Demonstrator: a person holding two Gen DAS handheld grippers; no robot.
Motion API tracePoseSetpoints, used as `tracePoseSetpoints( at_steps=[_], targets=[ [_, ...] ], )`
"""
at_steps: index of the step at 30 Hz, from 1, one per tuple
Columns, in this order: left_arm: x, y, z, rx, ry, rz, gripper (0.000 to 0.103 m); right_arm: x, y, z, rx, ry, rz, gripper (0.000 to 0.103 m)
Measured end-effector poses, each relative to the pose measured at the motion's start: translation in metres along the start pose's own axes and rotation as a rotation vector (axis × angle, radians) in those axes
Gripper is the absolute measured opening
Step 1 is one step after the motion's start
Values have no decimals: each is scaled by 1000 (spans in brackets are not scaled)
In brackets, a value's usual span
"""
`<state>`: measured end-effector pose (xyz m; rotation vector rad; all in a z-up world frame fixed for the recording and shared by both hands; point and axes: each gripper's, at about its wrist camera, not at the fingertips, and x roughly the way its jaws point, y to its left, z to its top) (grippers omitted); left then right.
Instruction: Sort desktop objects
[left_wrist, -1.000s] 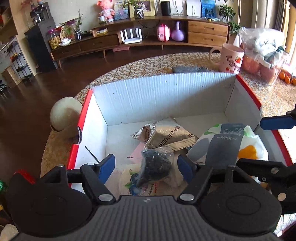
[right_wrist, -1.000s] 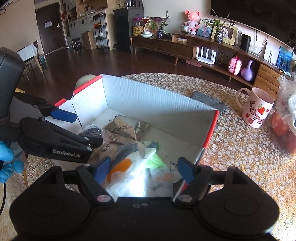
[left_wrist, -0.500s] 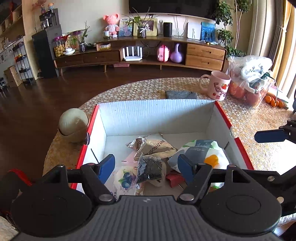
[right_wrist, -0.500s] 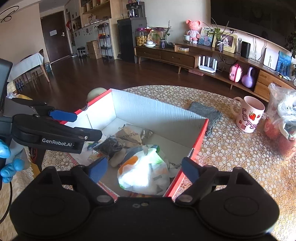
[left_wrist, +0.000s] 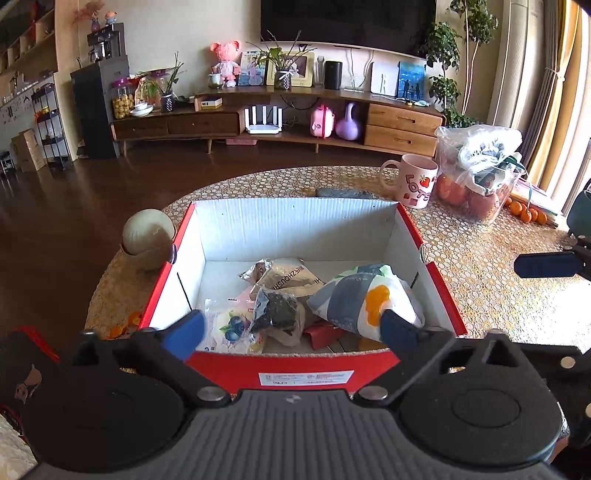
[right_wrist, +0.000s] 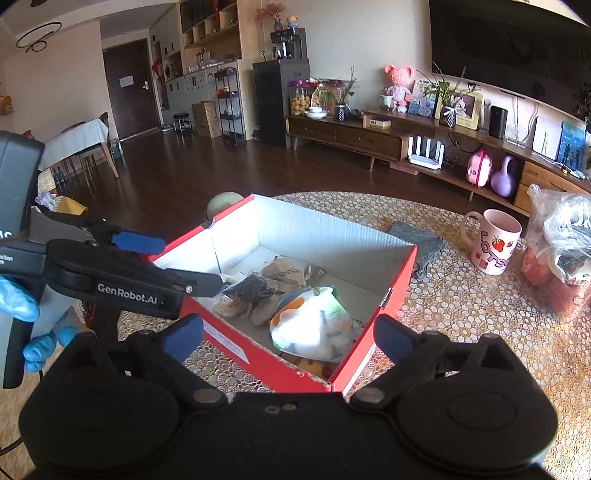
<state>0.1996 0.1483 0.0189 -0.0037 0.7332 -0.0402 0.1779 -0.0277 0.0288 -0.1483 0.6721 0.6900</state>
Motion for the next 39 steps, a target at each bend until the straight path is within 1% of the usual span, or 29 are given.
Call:
tracePoseSetpoints(
  at_steps=[6, 9, 13, 19, 22, 27, 31, 39],
  targets=[
    [-8, -3, -13, -15, -6, 0, 103, -13, 5, -10, 0, -21, -3, 102],
    [-10, -7, -20, 1, -15, 7, 103, -17, 5, -16, 6, -19, -10, 102],
    [-13, -12, -29, 7, -15, -17, 103, -21, 6, -23, 17, -24, -23, 102],
    [-18, -21, -43, 31, -20, -18, 103, -29, 4, -34, 36, -36, -30, 102],
    [-19, -25, -49, 47, -16, -3, 103, -34, 3, -40, 38, -45, -37, 102],
    [-24, -30, -57, 88, -42, 40, 103, -36, 0, -46, 43, -50, -50, 102],
    [-26, -33, -60, 101, -49, 42, 103, -37, -4, -49, 54, -50, -55, 102],
    [-31, -41, -65, 90, -57, 36, 103, -40, -10, -54, 70, -54, -64, 102]
  ],
)
